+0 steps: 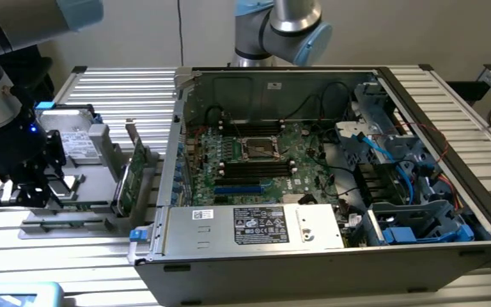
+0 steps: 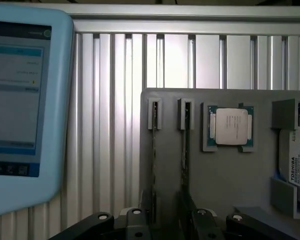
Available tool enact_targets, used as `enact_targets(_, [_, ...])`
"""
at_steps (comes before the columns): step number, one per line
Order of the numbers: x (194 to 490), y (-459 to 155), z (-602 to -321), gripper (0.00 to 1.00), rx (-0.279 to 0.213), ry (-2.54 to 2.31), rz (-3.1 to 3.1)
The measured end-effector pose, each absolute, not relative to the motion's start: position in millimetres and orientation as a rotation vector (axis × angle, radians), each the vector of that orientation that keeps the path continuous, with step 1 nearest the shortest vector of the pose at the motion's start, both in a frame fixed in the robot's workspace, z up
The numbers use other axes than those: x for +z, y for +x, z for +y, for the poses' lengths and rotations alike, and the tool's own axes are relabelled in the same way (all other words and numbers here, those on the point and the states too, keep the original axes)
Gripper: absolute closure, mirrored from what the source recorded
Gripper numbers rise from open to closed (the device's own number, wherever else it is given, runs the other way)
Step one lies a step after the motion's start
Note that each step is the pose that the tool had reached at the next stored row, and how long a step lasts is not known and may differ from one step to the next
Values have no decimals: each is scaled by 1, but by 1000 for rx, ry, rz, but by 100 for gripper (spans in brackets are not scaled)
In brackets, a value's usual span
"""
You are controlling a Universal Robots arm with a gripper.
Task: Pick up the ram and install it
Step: 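Pick up the ram and move it above insertion slot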
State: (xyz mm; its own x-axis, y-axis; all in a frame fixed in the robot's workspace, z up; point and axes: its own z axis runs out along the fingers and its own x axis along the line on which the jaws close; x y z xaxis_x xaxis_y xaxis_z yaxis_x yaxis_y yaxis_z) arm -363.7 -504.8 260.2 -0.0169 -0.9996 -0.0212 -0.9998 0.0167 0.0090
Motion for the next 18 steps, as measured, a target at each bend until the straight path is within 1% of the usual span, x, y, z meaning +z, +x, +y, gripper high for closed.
enact_targets(7, [247,-364,-511,64,34,-2191,2239])
enact_targets(18, [227,-363,-513,64,33,-2186,2244])
